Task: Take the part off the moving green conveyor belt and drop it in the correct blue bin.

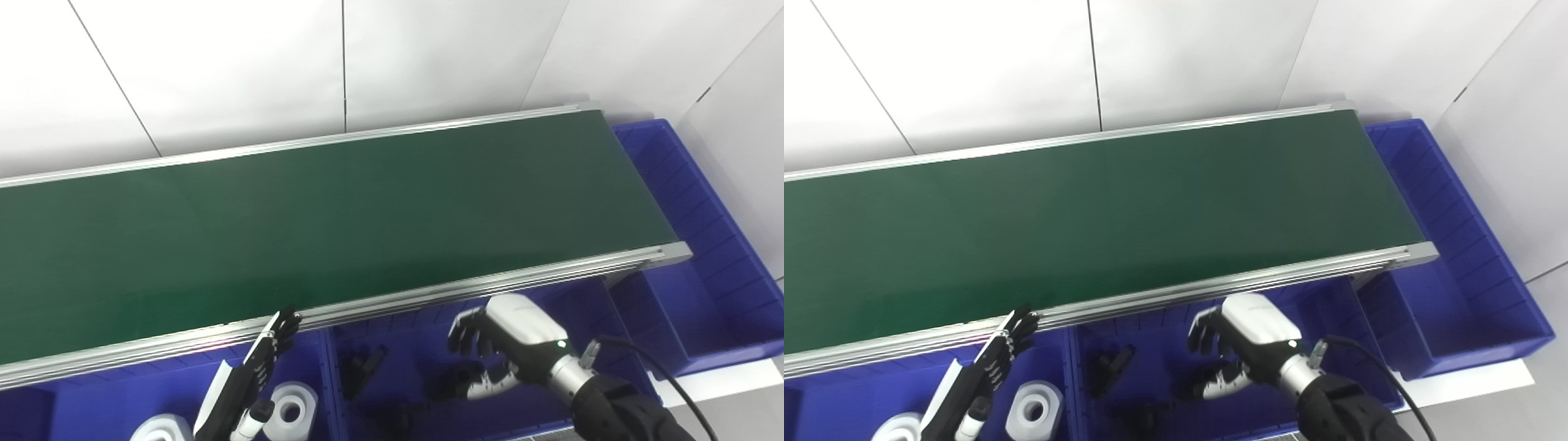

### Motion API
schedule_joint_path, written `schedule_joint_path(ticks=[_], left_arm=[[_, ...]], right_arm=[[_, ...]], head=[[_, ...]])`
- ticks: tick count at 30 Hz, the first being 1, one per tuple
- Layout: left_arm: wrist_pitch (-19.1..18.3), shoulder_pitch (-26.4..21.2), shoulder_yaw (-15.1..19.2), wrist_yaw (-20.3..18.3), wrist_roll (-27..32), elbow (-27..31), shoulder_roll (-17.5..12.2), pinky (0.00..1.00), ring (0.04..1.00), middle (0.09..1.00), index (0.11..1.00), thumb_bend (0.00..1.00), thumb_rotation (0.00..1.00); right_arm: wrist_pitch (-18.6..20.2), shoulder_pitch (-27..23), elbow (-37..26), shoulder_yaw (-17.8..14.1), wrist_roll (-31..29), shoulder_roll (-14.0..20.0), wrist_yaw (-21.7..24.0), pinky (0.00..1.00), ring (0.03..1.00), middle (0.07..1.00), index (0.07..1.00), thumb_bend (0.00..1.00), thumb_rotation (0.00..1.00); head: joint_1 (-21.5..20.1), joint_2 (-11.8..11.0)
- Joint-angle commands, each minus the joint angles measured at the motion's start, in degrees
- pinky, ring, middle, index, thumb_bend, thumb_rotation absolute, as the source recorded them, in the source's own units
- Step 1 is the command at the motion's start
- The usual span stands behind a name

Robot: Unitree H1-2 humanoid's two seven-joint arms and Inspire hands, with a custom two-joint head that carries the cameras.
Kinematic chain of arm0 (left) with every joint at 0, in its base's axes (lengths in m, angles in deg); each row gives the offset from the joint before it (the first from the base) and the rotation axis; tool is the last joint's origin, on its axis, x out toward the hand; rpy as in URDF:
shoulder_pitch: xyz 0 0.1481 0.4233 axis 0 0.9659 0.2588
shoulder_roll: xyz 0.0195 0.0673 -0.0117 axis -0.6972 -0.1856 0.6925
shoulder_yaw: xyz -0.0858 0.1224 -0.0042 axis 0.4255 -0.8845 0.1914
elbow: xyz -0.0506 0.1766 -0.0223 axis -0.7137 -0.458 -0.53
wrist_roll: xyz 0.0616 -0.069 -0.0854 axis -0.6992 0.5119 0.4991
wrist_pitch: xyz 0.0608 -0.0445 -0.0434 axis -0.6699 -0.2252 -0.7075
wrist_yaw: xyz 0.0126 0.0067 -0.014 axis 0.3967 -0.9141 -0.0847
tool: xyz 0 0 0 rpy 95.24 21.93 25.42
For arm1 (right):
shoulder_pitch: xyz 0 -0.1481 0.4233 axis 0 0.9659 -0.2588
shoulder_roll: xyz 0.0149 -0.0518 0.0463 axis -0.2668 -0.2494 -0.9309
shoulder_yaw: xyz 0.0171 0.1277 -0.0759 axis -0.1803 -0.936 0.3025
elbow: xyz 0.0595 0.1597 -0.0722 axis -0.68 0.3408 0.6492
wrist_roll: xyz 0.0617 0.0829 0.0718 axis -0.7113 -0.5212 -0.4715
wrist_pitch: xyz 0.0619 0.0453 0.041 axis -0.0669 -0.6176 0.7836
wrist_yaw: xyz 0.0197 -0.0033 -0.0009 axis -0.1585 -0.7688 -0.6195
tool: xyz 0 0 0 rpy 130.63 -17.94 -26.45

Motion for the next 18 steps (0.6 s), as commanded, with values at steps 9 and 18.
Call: schedule_joint_path(ticks=[9, 18], left_arm=[[0.2, 0.74, -0.29, -0.22, -0.24, 2.2, 0.03, 0.93, 0.941, 0.941, 0.956, 0.92, 1.0], [-0.12, 0.64, -0.85, 0.13, -0.9, 2.46, 0.5, 0.92, 0.943, 0.943, 0.958, 0.91, 1.0]], right_arm=[[-0.26, 0.54, -3.65, -2.63, 4.16, -1.47, 3.02, 1.0, 0.986, 0.97, 0.879, 1.0, 0.67], [-1.67, 1.08, -6.25, -5.64, -4.95, -1.58, 5.14, 0.87, 0.897, 0.899, 0.857, 1.0, 0.68]], head=[[1.05, 0.32], [4.26, 0.89]])
